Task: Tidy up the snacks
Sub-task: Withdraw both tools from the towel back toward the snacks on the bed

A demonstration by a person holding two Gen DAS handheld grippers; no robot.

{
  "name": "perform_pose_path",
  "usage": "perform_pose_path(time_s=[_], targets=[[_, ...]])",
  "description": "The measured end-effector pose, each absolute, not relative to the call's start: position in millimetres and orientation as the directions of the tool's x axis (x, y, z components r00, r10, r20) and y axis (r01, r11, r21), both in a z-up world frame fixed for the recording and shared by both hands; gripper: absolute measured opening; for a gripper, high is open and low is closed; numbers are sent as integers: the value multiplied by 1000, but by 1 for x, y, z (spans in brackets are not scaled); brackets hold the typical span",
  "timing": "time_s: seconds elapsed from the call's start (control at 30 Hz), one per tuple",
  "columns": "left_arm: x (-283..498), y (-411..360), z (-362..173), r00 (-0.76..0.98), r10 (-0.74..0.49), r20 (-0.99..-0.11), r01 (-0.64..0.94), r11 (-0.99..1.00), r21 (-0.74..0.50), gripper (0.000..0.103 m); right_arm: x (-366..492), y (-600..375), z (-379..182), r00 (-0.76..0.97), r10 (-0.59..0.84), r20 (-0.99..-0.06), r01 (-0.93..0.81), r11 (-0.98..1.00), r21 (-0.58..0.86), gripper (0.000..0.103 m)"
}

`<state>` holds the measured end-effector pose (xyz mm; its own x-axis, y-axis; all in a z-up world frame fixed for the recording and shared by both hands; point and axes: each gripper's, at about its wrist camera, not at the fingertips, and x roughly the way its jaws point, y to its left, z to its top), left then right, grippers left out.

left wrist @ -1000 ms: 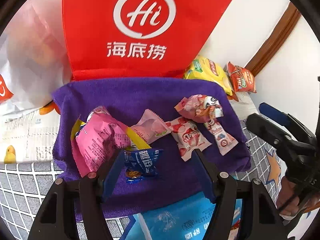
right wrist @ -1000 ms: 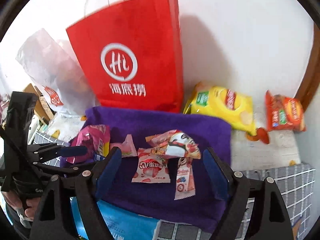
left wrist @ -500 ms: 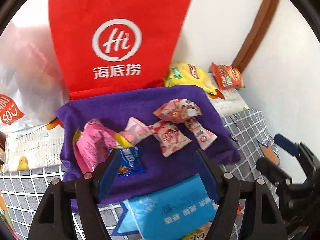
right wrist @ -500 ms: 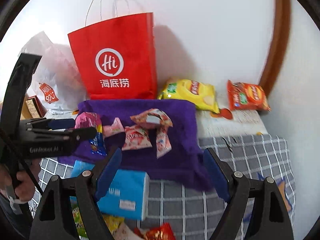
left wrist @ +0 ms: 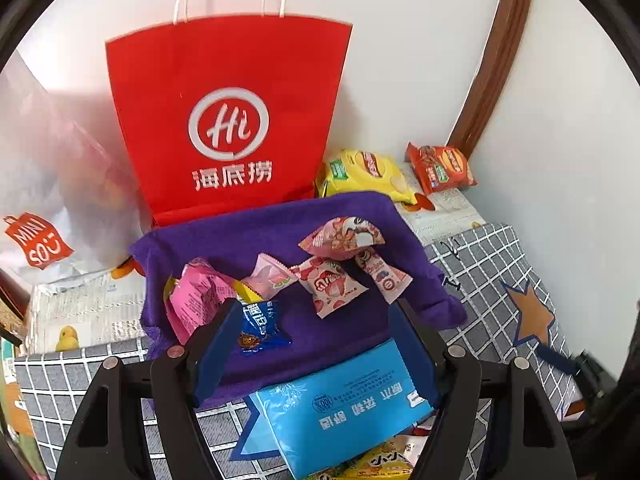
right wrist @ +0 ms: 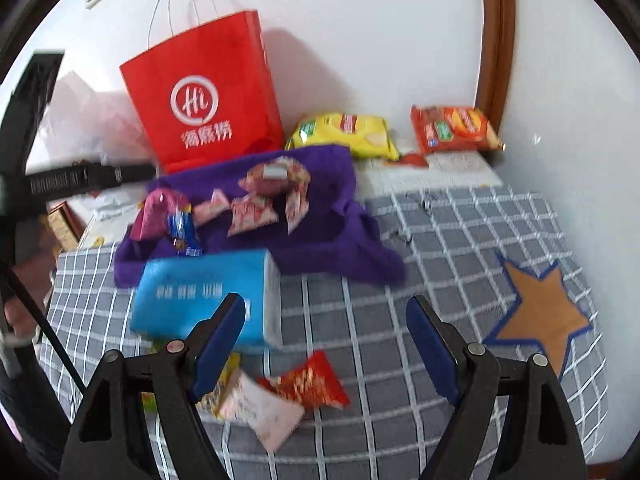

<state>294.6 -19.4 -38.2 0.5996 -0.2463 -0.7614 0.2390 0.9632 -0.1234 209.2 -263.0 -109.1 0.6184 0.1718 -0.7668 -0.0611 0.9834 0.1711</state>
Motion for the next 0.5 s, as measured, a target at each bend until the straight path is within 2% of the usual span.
perform_pose_path(time_s=[0.2,0.33,0.5], targets=[[269,-14,-43,589,-248,-769,207,966,-153,74,196,-258,-146,533,248,-809,-117,968,220,57],[252,-7,-48,588,-198,-784,176,978,-115,74,181,-247,-161,512,329,-794,-170,944,281,54],[226,10,-54,591,-156,-791,139,986,-91,74,167,-221,-159,528,392,-753,-323,913,249,54]])
